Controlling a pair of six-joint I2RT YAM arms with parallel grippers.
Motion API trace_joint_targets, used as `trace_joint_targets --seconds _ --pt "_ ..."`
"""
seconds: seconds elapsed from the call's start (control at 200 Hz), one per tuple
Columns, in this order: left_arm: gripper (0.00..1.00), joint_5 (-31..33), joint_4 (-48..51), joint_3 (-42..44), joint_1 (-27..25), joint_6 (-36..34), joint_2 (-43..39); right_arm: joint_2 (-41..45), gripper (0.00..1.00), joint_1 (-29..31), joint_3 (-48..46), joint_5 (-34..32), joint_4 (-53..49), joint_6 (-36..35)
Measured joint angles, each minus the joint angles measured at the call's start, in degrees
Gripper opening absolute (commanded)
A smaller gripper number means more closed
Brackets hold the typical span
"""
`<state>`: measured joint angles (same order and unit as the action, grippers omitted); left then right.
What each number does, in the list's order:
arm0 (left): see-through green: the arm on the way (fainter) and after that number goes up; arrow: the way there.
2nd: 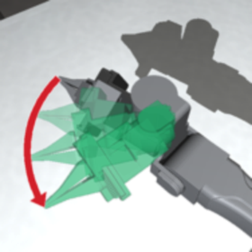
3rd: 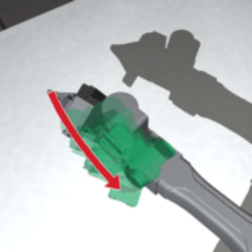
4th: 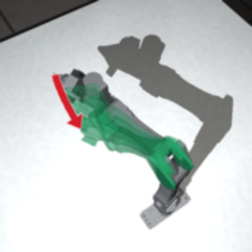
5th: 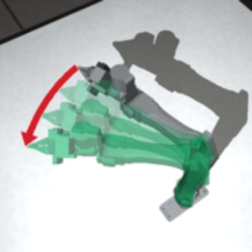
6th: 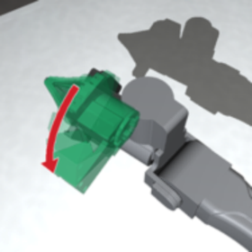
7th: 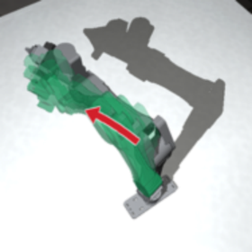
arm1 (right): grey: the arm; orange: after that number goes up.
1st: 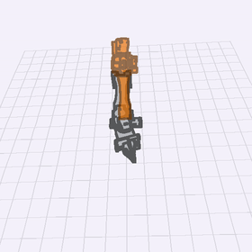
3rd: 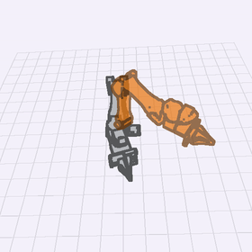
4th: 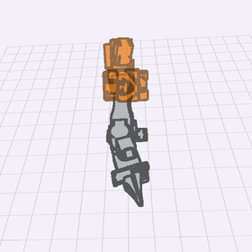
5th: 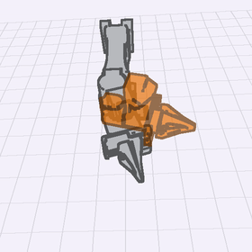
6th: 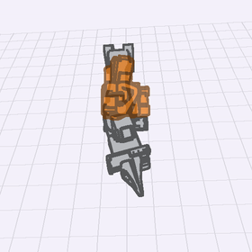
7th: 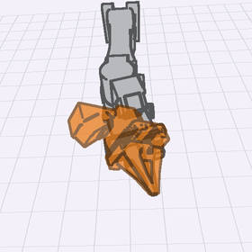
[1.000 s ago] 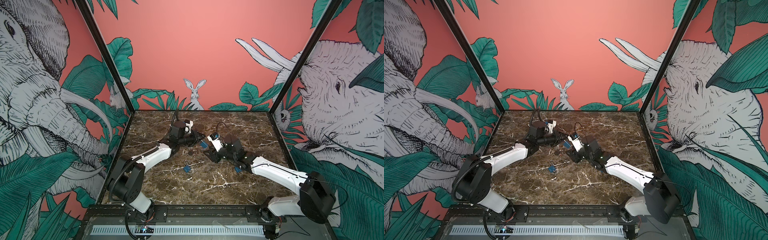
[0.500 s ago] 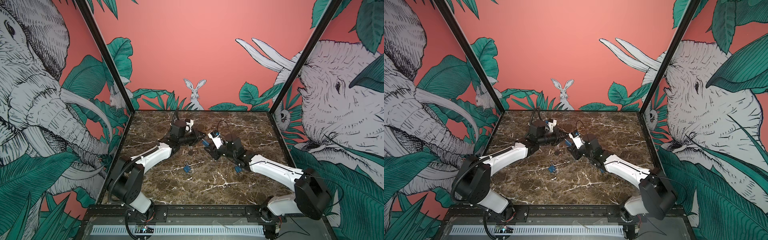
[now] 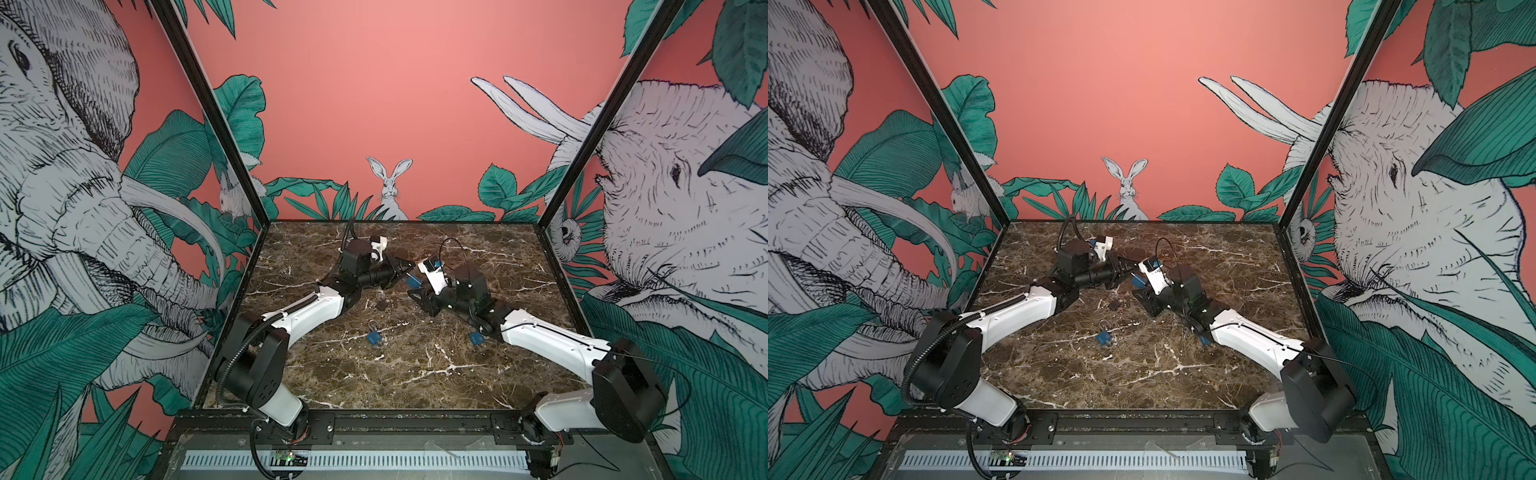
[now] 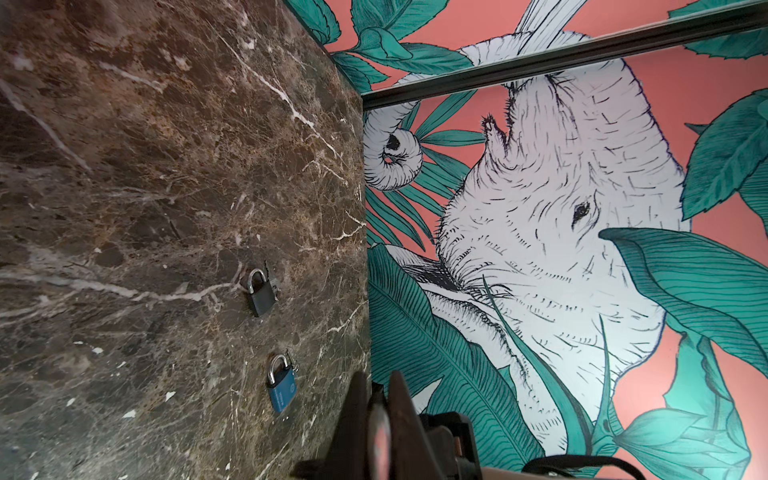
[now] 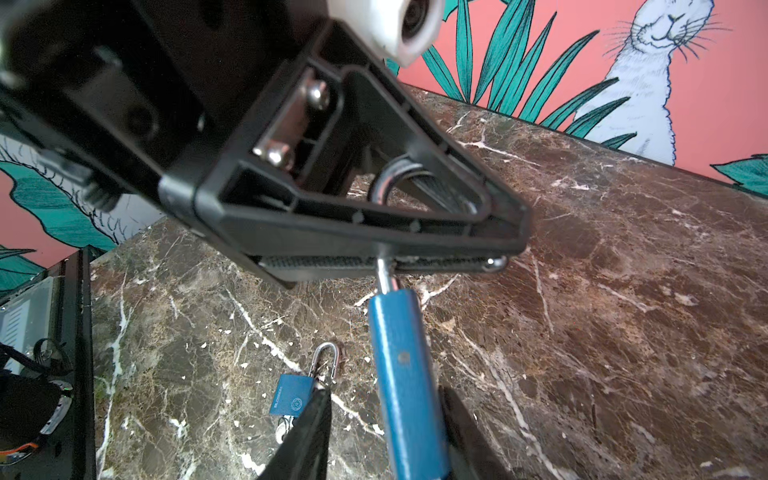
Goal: Lock with the key
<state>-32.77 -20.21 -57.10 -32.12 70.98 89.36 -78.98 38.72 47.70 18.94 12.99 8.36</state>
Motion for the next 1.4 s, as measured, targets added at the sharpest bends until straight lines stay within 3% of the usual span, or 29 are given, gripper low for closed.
trace_joint_targets --seconds 0.355,0.685,1.4 --pt "0.00 -0.4 -2.0 1.4 0.0 2.1 0.5 1.3 0.46 -1.2 0.0 0.2 0.1 0.0" --pt "0.00 -1.1 -3.5 1.4 0.0 3.6 0.7 0.9 0.34 -1.7 2.8 2.8 -0.3 -0.2" --pt "0.00 -2.3 -5.8 2.2 0.0 5.5 1.0 -0.5 0.26 -1.7 3.0 4.0 -1.6 -1.0"
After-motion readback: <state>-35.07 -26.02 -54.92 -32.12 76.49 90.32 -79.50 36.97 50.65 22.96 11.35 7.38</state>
